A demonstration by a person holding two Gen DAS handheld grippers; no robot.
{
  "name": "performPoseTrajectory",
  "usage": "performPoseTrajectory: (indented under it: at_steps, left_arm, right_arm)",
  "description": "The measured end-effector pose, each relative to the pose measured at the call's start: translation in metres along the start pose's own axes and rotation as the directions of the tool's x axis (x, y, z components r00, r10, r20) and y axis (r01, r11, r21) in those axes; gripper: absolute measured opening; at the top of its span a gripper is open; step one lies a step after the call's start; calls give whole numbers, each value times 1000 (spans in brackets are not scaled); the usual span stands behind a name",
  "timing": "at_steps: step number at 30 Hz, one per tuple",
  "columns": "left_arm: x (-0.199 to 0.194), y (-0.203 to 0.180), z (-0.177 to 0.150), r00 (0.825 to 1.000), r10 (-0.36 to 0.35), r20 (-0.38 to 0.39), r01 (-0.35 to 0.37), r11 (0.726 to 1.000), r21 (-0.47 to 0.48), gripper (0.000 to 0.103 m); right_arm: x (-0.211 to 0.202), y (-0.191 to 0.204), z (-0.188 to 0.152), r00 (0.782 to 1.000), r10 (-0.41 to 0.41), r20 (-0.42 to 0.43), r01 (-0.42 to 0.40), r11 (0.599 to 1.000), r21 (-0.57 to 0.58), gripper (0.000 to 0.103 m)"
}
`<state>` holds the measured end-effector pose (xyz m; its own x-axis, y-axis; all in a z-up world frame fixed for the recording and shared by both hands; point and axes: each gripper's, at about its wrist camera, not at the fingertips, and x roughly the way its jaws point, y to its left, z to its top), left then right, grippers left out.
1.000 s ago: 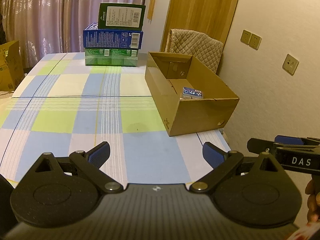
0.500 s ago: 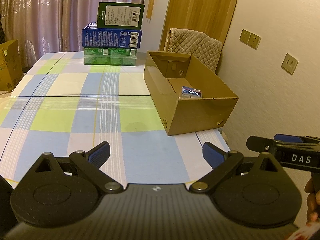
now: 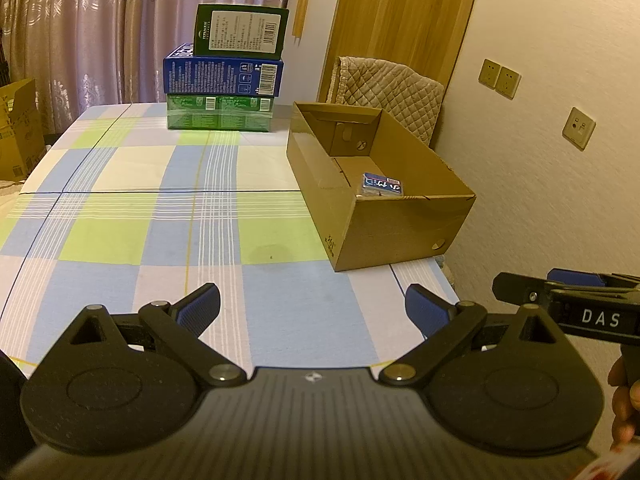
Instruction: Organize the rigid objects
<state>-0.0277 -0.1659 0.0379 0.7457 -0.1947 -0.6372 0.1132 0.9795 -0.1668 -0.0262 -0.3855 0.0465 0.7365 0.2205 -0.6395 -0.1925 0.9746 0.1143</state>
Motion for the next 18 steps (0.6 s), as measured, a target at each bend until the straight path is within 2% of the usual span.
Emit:
performPoseTrajectory:
  at_steps: [18]
  left_arm:
    - [0, -1, 0, 1000, -1, 0, 1, 1000, 1, 98]
  right_arm:
    - [0, -4, 1, 1000, -1, -3, 1, 1000, 1, 80]
